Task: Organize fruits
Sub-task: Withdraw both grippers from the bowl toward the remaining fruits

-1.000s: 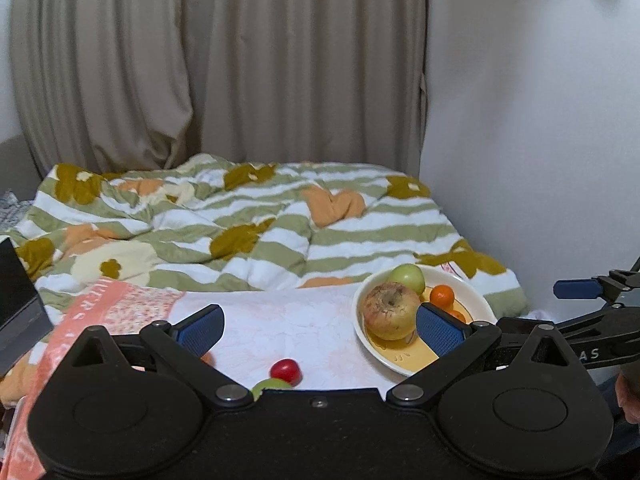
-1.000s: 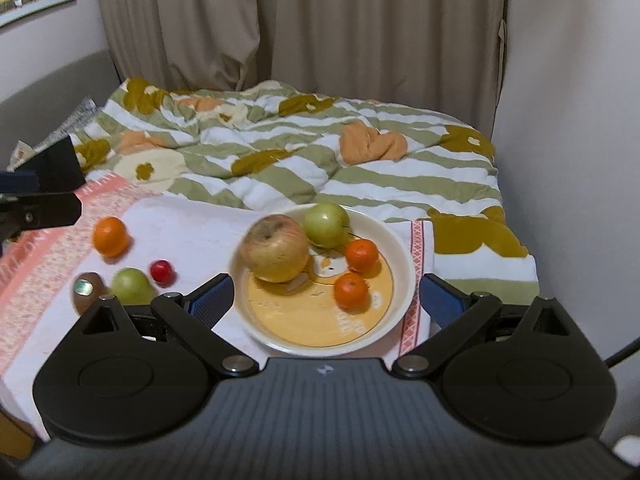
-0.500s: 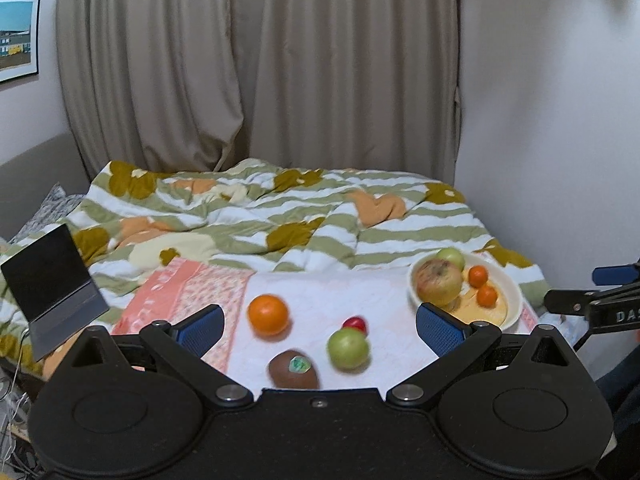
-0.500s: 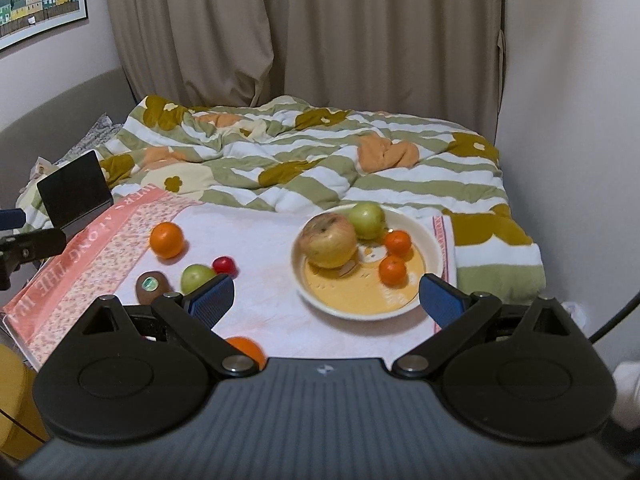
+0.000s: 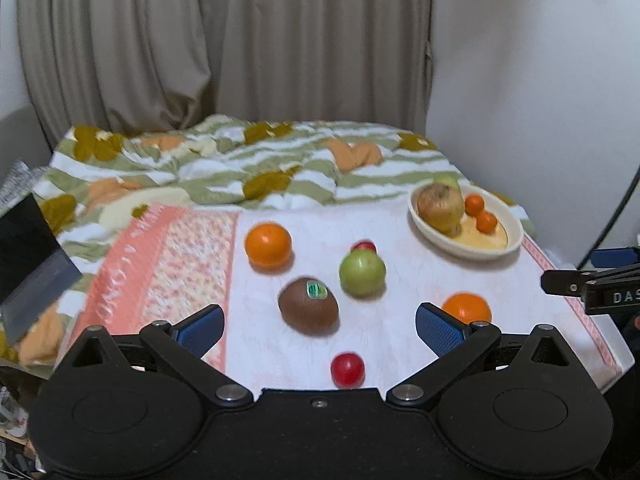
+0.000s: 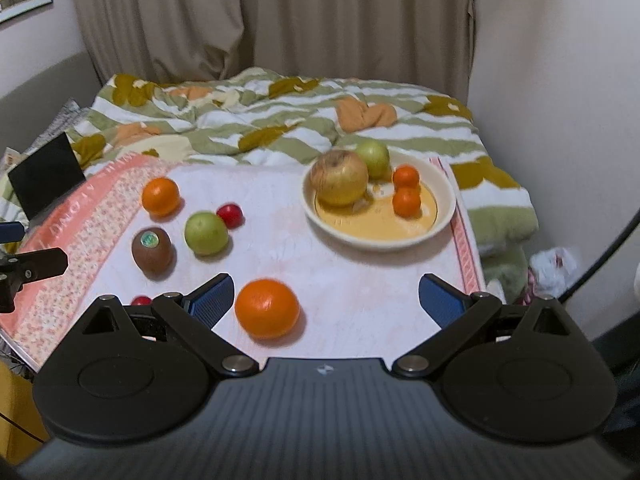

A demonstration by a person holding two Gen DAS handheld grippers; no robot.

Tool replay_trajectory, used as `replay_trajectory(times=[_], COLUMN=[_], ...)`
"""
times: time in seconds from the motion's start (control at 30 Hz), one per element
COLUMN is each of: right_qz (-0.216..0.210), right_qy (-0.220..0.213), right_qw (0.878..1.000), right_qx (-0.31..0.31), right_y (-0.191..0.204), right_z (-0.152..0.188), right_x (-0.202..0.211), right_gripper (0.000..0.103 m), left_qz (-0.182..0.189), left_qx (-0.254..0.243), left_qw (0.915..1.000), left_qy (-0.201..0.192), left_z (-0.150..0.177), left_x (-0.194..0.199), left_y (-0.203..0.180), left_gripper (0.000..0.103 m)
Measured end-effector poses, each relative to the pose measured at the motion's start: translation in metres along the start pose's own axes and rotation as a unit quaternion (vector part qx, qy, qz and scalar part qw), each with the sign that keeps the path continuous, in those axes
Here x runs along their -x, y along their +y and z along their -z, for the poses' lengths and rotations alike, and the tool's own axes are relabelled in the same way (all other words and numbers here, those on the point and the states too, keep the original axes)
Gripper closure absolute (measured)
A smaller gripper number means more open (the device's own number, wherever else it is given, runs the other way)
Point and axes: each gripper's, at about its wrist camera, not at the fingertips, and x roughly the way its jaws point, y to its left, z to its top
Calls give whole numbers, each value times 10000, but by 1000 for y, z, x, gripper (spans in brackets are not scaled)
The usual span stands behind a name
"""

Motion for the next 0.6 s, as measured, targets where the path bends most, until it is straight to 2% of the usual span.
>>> replay_trajectory(times=[0.27, 0.33, 0.47, 0.53, 0.6], right_qz=[179, 205, 238, 233, 206], right_qy=[98, 145, 232, 246, 263], right_qw=[9994, 9993, 9991, 9991, 9992], right_qx=[-276, -293, -258, -242, -237], right_y=[18, 22, 29, 32, 33], right_z=[34, 40, 49, 51, 53], right_x=[-34, -42, -55, -60, -64], right_gripper=[0, 0, 0, 0, 0], left_qz=[546, 649, 820, 903, 898], left_qx=[-232, -313, -364, -386, -446], left_qw=[9974, 9963, 9944, 9932, 9927], left_qy=[404, 477, 563, 618, 671], left_z=[30, 36, 44, 47, 48], left_x=[-42, -51, -65, -71, -77], left_y=[5, 4, 2, 1, -1], left_gripper=[3, 9, 13, 26, 32])
